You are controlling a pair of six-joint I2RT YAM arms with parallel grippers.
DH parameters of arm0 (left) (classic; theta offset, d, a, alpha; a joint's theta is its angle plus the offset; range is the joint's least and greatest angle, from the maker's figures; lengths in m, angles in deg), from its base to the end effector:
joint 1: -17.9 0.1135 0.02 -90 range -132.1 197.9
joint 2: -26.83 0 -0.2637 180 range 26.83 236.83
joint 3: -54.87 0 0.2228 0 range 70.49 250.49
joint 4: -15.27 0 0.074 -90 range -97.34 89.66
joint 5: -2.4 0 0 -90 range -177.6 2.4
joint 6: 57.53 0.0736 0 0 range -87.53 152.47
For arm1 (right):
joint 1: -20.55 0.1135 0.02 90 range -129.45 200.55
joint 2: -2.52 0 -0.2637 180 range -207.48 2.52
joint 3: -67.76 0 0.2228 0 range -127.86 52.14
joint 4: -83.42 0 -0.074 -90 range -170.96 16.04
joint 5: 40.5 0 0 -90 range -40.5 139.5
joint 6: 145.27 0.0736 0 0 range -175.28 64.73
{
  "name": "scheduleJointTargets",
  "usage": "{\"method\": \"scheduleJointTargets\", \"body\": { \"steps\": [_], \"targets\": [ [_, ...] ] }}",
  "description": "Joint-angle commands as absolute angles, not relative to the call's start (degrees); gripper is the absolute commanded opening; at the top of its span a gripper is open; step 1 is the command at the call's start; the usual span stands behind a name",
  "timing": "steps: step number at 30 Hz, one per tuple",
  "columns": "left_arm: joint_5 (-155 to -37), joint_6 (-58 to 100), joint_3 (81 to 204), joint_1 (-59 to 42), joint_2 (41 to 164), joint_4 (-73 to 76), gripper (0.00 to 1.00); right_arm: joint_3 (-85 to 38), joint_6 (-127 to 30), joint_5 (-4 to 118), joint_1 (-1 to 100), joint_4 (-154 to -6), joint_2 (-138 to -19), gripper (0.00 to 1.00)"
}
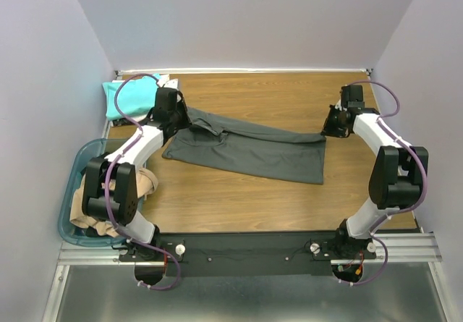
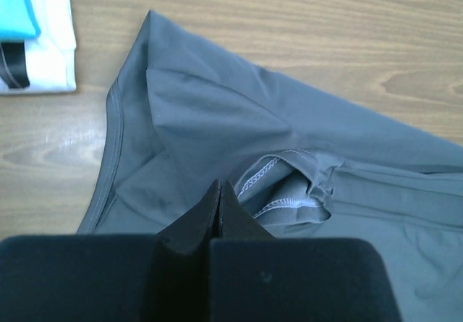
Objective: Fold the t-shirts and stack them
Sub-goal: Fold the tshirt
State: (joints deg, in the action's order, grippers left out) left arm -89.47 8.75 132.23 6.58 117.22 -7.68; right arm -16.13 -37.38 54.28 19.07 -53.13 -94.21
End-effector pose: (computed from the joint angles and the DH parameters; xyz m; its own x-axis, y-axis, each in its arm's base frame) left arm 0.3508 -0.0727 0.2403 -0.6167 -0.2866 -0.7331 -0.0284 0.9389 -0.3431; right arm 0.3499 -0.0029 0.2033 -0.7977 0.3268 -0.5069 0.2360 0.9426 0.2365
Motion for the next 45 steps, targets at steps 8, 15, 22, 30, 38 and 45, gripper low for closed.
{"method": "scheduleJointTargets", "body": {
  "steps": [8,15,22,30,38,45],
  "targets": [
    [-81.8,4.79,122.09,6.91,108.13,-4.74,0.0,-9.3,-37.61,53.98,19.84,-55.38,-91.26,0.0],
    [-82.59,1.81,115.6,6.91,104.19,-8.34,0.39,-4.91,-35.42,53.54,20.11,-55.38,-86.88,0.29],
    [-84.78,1.27,113.3,6.91,98.28,-7.38,0.5,-5.07,-34.62,56.44,20.37,-55.56,-81.76,0.45],
    [-89.61,3.29,123.73,4.28,111.09,-2.99,0.5,-13.6,-36.64,61.79,20.37,-58.98,-91.33,0.45],
    [-91.38,3.29,134.65,-2.39,124.64,-1.4,0.5,-12.38,-36.03,62.07,23.97,-61.36,-98.29,0.45],
    [-91.55,3.03,133.96,-6.54,129.66,-1.4,0.5,-7.02,-35.59,61.1,25.38,-61.27,-94.43,0.45]
  ]
}}
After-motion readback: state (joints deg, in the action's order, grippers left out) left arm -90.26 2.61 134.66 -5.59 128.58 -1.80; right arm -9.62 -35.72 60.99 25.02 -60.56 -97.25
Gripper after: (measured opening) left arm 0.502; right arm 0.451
